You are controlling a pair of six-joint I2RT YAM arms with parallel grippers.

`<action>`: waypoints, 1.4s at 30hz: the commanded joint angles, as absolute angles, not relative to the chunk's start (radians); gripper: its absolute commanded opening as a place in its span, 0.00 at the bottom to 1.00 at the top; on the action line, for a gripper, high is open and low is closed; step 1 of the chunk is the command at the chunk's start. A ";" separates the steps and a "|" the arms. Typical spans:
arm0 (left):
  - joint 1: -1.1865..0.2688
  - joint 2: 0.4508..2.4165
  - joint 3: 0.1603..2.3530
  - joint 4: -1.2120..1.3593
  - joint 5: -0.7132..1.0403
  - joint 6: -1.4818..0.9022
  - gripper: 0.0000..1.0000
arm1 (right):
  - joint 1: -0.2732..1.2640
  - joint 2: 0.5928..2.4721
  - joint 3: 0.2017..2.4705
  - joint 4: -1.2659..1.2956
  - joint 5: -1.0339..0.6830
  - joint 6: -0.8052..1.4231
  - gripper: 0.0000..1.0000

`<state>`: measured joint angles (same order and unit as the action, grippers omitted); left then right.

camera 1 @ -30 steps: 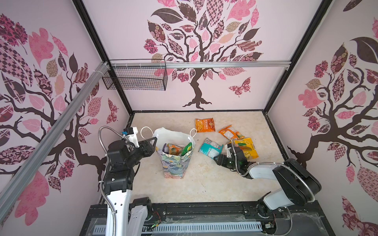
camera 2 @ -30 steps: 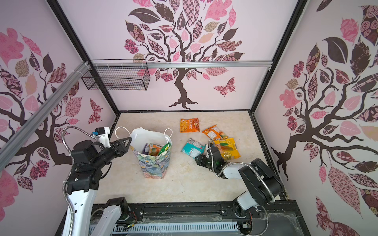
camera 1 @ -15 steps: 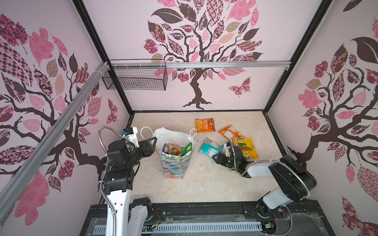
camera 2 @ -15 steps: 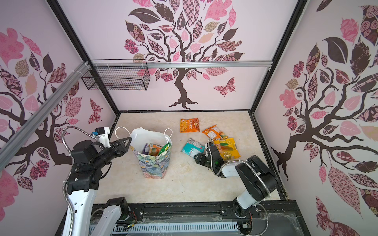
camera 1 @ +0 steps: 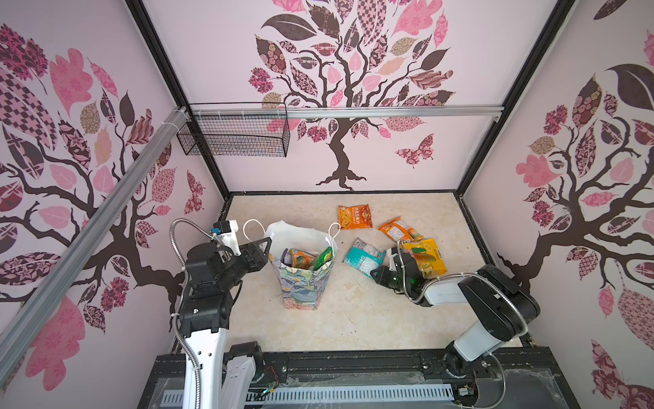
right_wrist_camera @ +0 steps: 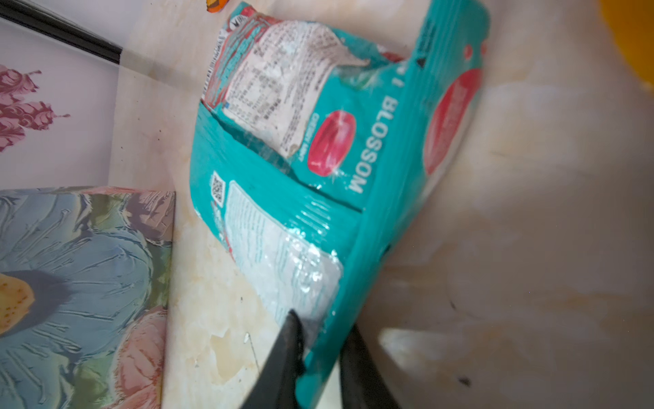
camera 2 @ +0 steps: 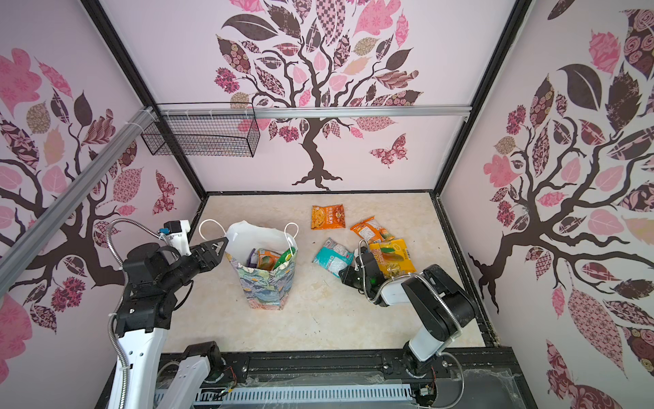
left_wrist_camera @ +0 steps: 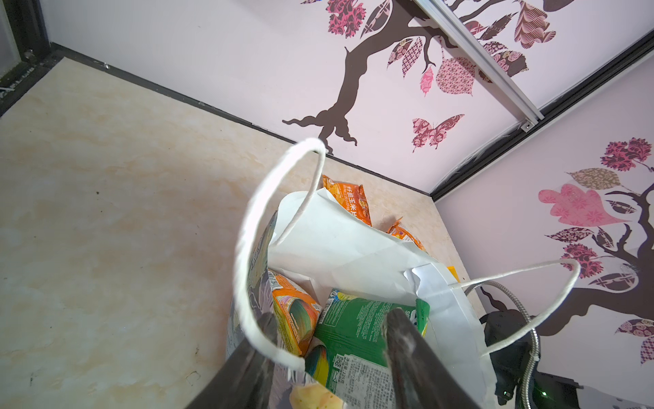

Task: Place the snacks into the paper bag
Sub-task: 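Close the right gripper on the teal Blossom packet's edge, then lift the teal packet off the table with the right gripper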

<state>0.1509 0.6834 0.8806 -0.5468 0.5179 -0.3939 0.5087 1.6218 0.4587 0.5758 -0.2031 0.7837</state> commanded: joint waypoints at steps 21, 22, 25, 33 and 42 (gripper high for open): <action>0.161 0.668 0.856 -0.513 0.528 -0.390 0.53 | 0.514 1.270 0.472 0.218 -0.089 0.653 0.00; 0.162 0.668 0.855 -0.510 0.531 -0.390 0.53 | 0.513 1.243 0.473 0.205 -0.094 0.651 0.00; 0.162 0.665 0.853 -0.507 0.535 -0.390 0.53 | 0.514 1.168 0.478 0.166 -0.115 0.640 0.00; 0.162 0.662 0.851 -0.503 0.536 -0.393 0.54 | 0.529 1.004 0.521 0.052 -0.142 0.622 0.00; 0.163 0.662 0.851 -0.504 0.537 -0.393 0.53 | 0.596 0.945 0.602 -0.039 -0.134 0.596 0.00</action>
